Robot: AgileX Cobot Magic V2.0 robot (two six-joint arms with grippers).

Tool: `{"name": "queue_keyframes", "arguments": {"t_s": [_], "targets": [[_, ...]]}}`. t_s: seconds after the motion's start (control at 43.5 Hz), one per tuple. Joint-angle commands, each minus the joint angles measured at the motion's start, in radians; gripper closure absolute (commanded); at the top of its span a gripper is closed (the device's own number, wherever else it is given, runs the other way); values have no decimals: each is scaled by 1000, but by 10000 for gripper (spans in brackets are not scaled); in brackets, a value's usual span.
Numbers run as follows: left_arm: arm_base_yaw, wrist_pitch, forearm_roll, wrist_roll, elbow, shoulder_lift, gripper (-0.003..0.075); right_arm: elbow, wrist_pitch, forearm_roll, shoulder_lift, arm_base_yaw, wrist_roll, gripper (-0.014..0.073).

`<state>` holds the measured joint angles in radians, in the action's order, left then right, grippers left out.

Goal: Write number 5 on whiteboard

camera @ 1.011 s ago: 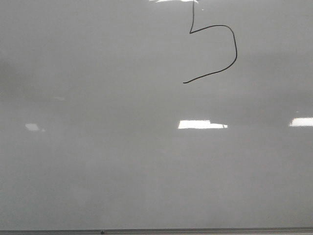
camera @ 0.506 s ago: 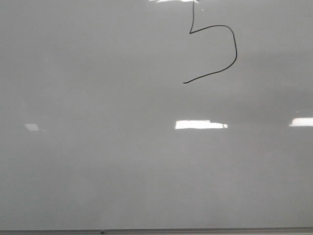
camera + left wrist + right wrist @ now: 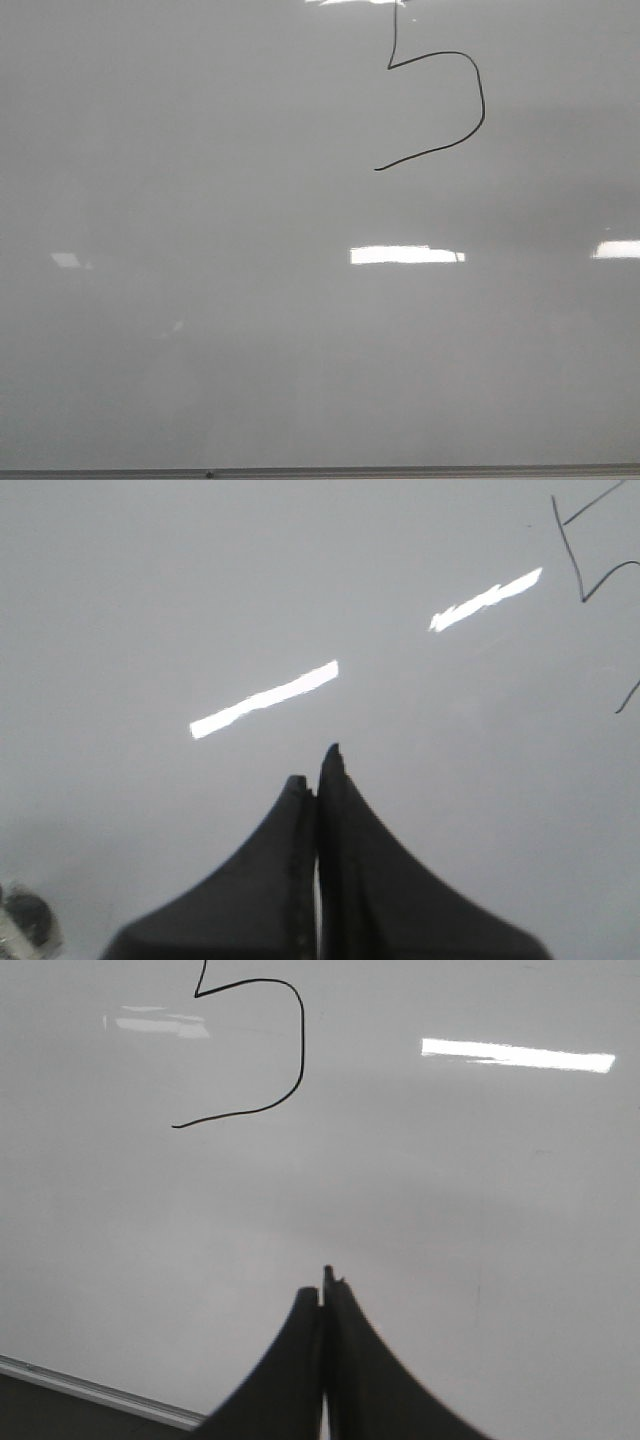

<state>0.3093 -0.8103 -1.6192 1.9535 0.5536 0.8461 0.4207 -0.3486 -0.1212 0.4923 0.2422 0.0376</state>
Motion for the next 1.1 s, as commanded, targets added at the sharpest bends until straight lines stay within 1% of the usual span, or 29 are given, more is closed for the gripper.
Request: {"name": "queue_keyframes", "arguments": {"t_s": [0.0, 0.138, 1.08], "targets": [[-33, -31, -50, -11, 26, -17, 741, 25, 85, -4, 2, -7, 0, 666], [-57, -39, -50, -11, 26, -17, 741, 25, 84, -4, 2, -7, 0, 666], [-57, -36, -57, -11, 26, -15, 741, 25, 84, -4, 2, -7, 0, 666]]}}
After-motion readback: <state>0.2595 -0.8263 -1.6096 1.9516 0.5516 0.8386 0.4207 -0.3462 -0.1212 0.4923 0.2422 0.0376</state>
